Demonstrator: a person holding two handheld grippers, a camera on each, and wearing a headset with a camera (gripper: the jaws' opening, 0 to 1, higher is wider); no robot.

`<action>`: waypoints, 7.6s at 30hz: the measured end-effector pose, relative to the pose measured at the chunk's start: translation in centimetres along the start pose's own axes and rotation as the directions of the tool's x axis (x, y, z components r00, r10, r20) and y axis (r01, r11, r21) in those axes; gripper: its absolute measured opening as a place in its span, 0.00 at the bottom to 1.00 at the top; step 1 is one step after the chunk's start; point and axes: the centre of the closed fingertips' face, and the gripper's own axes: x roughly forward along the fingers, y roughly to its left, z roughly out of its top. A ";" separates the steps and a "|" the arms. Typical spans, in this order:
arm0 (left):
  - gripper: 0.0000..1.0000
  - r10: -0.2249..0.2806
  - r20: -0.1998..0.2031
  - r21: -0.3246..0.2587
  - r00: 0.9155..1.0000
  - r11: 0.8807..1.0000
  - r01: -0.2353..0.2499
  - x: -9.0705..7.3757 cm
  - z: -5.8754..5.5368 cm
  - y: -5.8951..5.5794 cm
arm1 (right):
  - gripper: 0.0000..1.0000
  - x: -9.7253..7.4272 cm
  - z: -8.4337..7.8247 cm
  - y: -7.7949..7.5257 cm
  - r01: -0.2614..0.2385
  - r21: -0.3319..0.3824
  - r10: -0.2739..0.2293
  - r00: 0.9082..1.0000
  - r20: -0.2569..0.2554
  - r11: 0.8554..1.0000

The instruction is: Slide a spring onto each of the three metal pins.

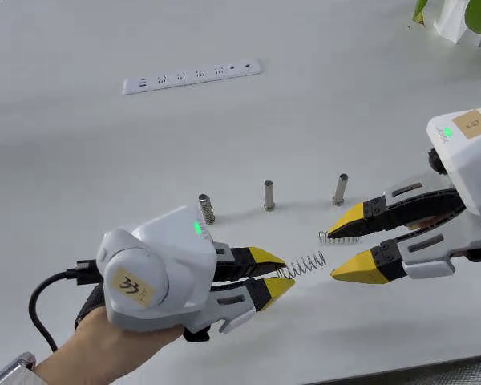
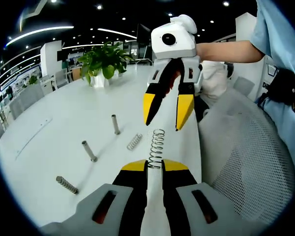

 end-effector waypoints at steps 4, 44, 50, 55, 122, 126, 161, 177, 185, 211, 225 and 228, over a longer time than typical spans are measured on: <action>0.07 -0.018 0.012 0.007 1.000 1.000 0.018 -0.1 0.3 -0.2 | 0.18 0.2 -0.1 0.3 -0.024 0.010 0.024 1.000 -0.005 1.000; 0.06 -0.068 0.000 0.004 0.998 0.998 0.068 0.6 0.4 -1.1 | 0.07 0.8 2.5 1.6 -0.048 -0.154 0.033 0.994 -0.100 0.987; 0.06 -0.067 0.007 -0.001 0.998 0.998 0.067 0.5 0.4 -1.1 | 0.07 0.7 2.4 1.5 -0.049 -0.165 0.031 0.994 -0.108 0.985; 0.06 -0.068 0.009 0.002 0.998 0.998 0.068 0.5 0.4 -1.1 | 0.07 0.7 2.5 1.6 -0.049 -0.168 0.031 0.993 -0.110 0.985; 0.07 -0.026 0.052 0.005 0.998 1.000 0.025 0.7 1.3 -0.9 | 0.07 2.7 0.7 1.2 -0.238 -0.277 0.113 0.909 -0.401 0.931; 0.07 -0.021 0.054 0.005 0.998 1.000 0.021 0.7 1.2 -0.8 | 0.07 2.8 0.7 1.3 -0.239 -0.280 0.111 0.907 -0.407 0.930; 0.60 0.202 0.064 -0.169 0.977 0.967 -0.189 -1.7 -2.1 1.7 | 0.07 3.1 -0.2 1.1 -0.249 -0.278 0.110 0.894 -0.434 0.928; 0.99 0.379 0.048 -0.240 0.924 0.903 -0.357 -3.8 -3.0 4.5 | 0.07 3.3 -0.5 1.2 -0.264 -0.277 0.116 0.884 -0.453 0.924; 0.99 0.415 0.039 -0.265 0.909 0.882 -0.391 -4.7 -3.5 5.0 | 0.07 3.4 -0.6 1.0 -0.273 -0.281 0.118 0.877 -0.465 0.920; 0.99 0.487 -0.016 -0.311 0.873 0.827 -0.468 -6.1 -5.4 5.8 | 0.07 3.0 3.4 -5.0 -0.290 -0.424 0.019 0.843 -0.538 0.858; 0.97 0.485 -0.017 -0.330 0.874 0.823 -0.463 -6.2 -5.6 6.0 | 0.07 3.3 5.6 -9.0 -0.309 -0.469 -0.036 0.804 -0.593 0.828; 0.97 0.489 -0.013 -0.337 0.872 0.819 -0.464 -6.3 -5.6 6.2 | 0.07 3.4 5.6 -10.0 -0.310 -0.479 -0.055 0.793 -0.607 0.821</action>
